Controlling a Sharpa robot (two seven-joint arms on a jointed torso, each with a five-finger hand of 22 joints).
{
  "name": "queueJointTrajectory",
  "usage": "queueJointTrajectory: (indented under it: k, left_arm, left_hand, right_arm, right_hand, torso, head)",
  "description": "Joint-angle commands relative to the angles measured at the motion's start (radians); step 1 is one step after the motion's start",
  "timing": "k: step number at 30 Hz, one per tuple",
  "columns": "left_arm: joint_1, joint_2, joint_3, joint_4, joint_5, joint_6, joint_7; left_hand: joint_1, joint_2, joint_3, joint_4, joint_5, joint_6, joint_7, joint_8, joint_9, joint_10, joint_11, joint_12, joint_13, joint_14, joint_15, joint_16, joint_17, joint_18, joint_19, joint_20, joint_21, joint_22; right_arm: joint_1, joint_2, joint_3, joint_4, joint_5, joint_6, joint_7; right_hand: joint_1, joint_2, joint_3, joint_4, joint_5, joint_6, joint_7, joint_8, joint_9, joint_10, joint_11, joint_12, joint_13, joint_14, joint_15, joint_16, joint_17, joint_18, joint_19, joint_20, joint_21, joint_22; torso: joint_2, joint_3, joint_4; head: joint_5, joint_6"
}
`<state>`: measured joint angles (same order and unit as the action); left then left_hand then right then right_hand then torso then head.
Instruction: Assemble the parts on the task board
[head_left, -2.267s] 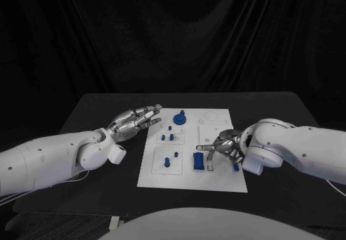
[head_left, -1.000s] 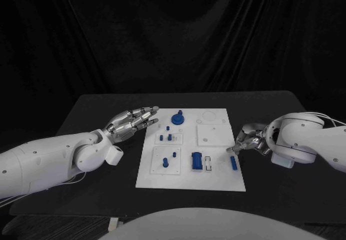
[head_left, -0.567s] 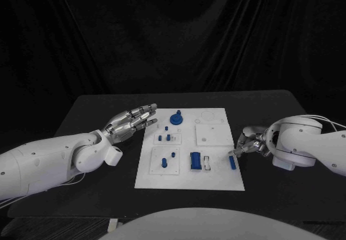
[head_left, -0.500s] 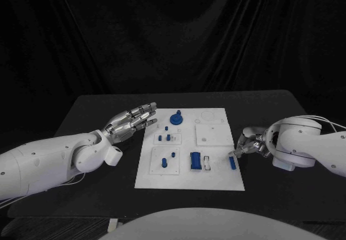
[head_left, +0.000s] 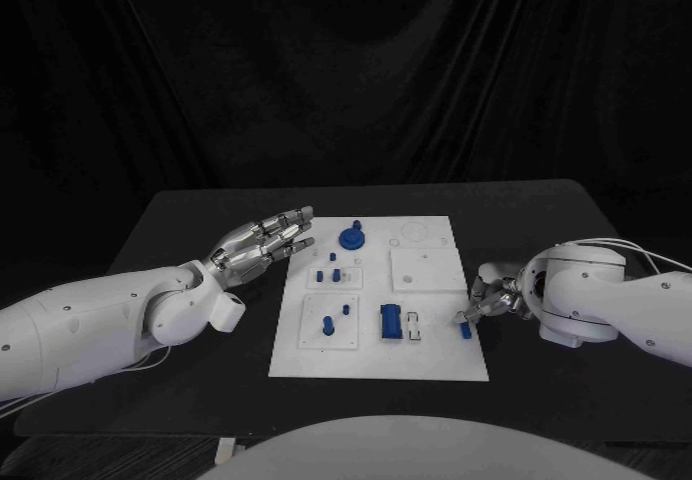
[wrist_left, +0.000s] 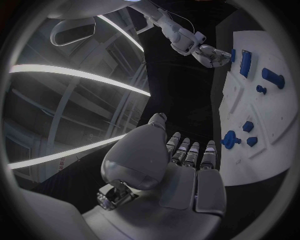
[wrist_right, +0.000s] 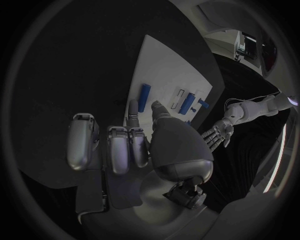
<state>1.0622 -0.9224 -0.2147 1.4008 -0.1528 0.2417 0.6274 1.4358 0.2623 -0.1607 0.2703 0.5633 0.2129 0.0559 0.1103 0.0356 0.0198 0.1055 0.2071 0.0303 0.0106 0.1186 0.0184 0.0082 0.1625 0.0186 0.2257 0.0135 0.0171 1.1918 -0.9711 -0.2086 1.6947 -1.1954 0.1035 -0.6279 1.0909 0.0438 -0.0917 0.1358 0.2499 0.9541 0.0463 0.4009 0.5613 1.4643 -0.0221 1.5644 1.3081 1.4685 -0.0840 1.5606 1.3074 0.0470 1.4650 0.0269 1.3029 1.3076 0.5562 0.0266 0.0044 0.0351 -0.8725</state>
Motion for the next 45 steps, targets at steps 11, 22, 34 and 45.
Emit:
queueJointTrajectory:
  k: [11,22,34,45]
  left_arm:
    - [-0.003,0.0,0.001,0.002,0.006,0.008,0.015]
    - [-0.004,0.0,0.001,0.003,0.006,0.011,0.014]
    - [-0.005,0.002,0.001,0.002,0.006,0.016,0.01]
    - [-0.005,0.001,0.001,0.0,0.006,0.019,0.002]
  left_hand:
    - [0.002,-0.004,0.008,0.0,0.003,-0.001,0.012,0.006,0.001,0.0,-0.007,-0.002,-0.001,0.0,0.004,0.007,0.0,0.016,0.003,0.007,0.003,-0.001]
    - [0.003,-0.004,0.009,-0.001,0.004,-0.002,0.007,0.006,0.001,0.0,-0.003,-0.002,-0.001,0.0,0.006,0.008,0.001,0.016,0.003,0.008,0.003,0.0]
    - [0.003,-0.002,0.01,-0.001,0.004,-0.002,0.005,0.006,0.001,0.0,0.004,0.003,0.0,0.001,0.008,0.009,0.001,0.015,0.003,0.009,0.003,-0.001]
    - [0.003,-0.002,0.011,-0.002,0.004,-0.002,0.004,0.006,0.001,0.001,0.007,0.005,0.0,0.001,0.009,0.009,0.001,0.015,0.003,0.009,0.003,-0.001]
  right_arm:
    - [-0.037,0.033,0.0,-0.031,-0.089,0.023,-0.022]
    - [-0.051,0.051,0.0,-0.027,-0.16,0.026,-0.023]
    - [-0.058,0.059,0.0,0.006,-0.196,-0.027,-0.019]
    - [-0.057,0.039,0.001,0.027,-0.057,-0.121,-0.008]
  right_hand:
    - [0.089,0.009,0.061,-0.086,0.042,0.017,0.009,-0.083,-0.064,0.106,0.004,0.006,0.263,0.094,0.001,-0.007,0.22,0.01,0.047,-0.003,-0.014,0.182]
    - [0.137,-0.008,0.124,-0.153,0.129,0.019,0.017,-0.123,-0.098,0.106,0.011,0.006,0.263,0.094,0.007,-0.008,0.217,0.01,0.049,0.002,-0.017,0.183]
    - [0.096,-0.07,0.413,-0.297,0.43,0.034,0.034,-0.126,-0.1,0.106,0.025,0.006,0.263,0.093,0.019,-0.007,0.214,0.009,0.05,0.012,-0.015,0.187]
    - [0.046,-0.078,0.455,-0.296,0.443,0.041,0.027,-0.105,-0.082,0.106,0.019,0.006,0.263,0.093,0.014,-0.008,0.213,0.008,0.052,0.01,-0.008,0.19]
  torso:
    - [0.0,0.0,-0.0002]
    - [0.001,0.0003,-0.0004]
    - [0.0,0.0006,-0.0002]
    - [0.001,0.0003,-0.0002]
  head:
    - [0.006,0.0]
    - [0.008,0.0]
    - [0.012,0.0]
    - [0.017,0.0]
